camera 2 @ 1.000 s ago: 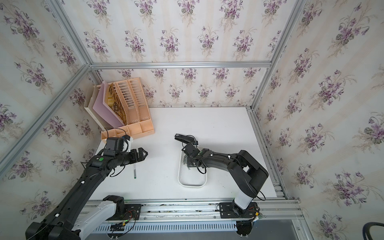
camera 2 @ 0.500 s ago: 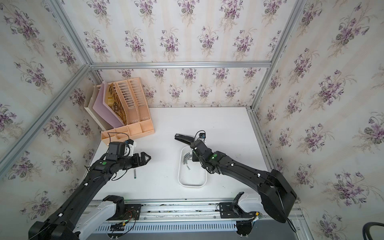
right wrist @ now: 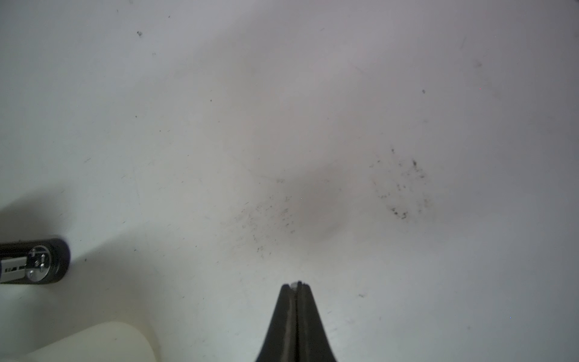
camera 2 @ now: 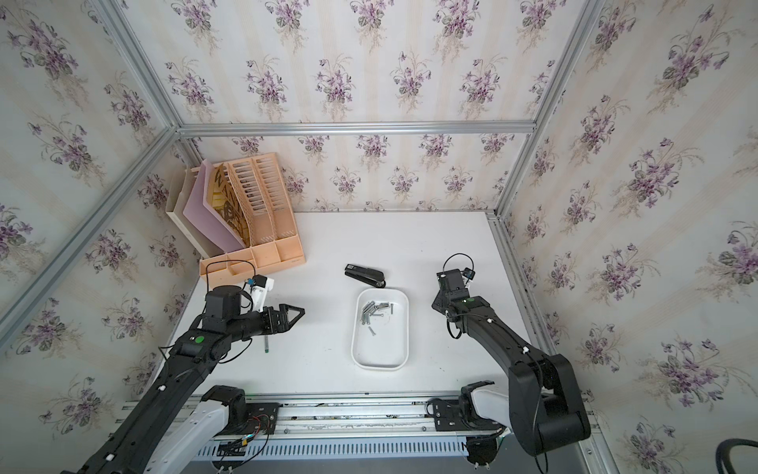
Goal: Take out the screws from the storage box
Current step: Place the screw at the center of the board.
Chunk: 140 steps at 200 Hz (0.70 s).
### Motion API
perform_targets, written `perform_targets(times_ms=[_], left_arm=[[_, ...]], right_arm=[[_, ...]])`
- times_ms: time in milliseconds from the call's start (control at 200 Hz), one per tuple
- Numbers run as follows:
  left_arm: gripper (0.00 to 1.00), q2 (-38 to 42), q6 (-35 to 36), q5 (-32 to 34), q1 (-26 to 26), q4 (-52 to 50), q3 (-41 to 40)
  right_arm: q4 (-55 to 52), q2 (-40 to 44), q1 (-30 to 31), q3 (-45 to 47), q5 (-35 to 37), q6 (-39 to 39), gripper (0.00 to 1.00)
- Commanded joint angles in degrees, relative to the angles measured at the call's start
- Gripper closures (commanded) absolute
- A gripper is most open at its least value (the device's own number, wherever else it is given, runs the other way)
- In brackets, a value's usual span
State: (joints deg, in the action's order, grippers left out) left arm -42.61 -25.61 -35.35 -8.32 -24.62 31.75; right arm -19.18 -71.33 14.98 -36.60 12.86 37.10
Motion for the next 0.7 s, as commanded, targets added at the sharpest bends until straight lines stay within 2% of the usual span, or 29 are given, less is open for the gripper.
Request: perform_targets(times_ms=[0, 90, 180, 260, 300, 350, 435, 485, 525, 584, 619, 664, 694], left_arm=[[0.01, 0.8, -2.3, -1.2, 0.0, -0.8, 2.2], [0.01, -2.9, -2.1, -6.8, 0.0, -11.0, 11.2], [0.0, -8.5, 3.4, -11.9, 0.0, -25.5, 22.5], [0.01, -11.6, 10.1, -12.5, -0.3, -34.4, 28.4], [0.01, -12.2, 10.1, -6.3, -1.8, -36.7, 29.0], [0.0, -12.0, 8.4, -4.2, -3.4, -34.0, 25.9], [0.01, -11.8, 4.6, -15.0, -4.1, -24.6, 18.8], [0.0, -10.0, -1.8, -12.9, -5.2, -13.3, 11.0], [0.0, -9.6, -2.6, -9.9, -5.3, -7.0, 6.9], [0.01, -11.3, 0.0, -1.6, -5.4, -10.7, 8.0], [0.01, -12.3, 2.3, -3.4, -5.7, -12.3, 9.4], [0.0, -12.1, 2.1, -8.3, -6.8, -8.4, 8.0], [0.0, -11.6, 2.3, -8.3, -7.4, -7.2, 7.7]], right_arm=[[-0.1, 0.6, -0.2, -0.7, -2.8, -1.2, 1.0], [-0.5, 3.2, -0.2, 1.4, -1.9, -0.9, 1.0], [0.7, 4.4, -0.4, 3.5, -3.2, -0.9, 1.0], [1.3, 2.8, -0.4, 3.2, -5.1, -0.6, 1.0], [1.5, 1.5, -0.4, 2.7, -6.3, -0.4, 1.0], [2.1, 0.0, -0.6, 2.4, -7.9, 0.0, 1.0], [1.8, -2.9, -1.3, 0.7, -11.3, 1.1, 1.0], [0.8, -4.9, -2.1, -1.0, -13.4, 1.8, 1.0], [0.1, -6.6, -2.6, -2.4, -14.4, 2.4, 1.0], [0.7, -8.5, -2.6, -3.6, -14.4, 2.5, 1.0], [1.8, -9.3, -2.6, -3.2, -14.4, 2.6, 1.0], [4.0, -9.9, -2.7, -1.6, -14.1, 2.7, 1.0], [5.6, -10.1, -2.7, -0.3, -13.5, 2.9, 1.0]])
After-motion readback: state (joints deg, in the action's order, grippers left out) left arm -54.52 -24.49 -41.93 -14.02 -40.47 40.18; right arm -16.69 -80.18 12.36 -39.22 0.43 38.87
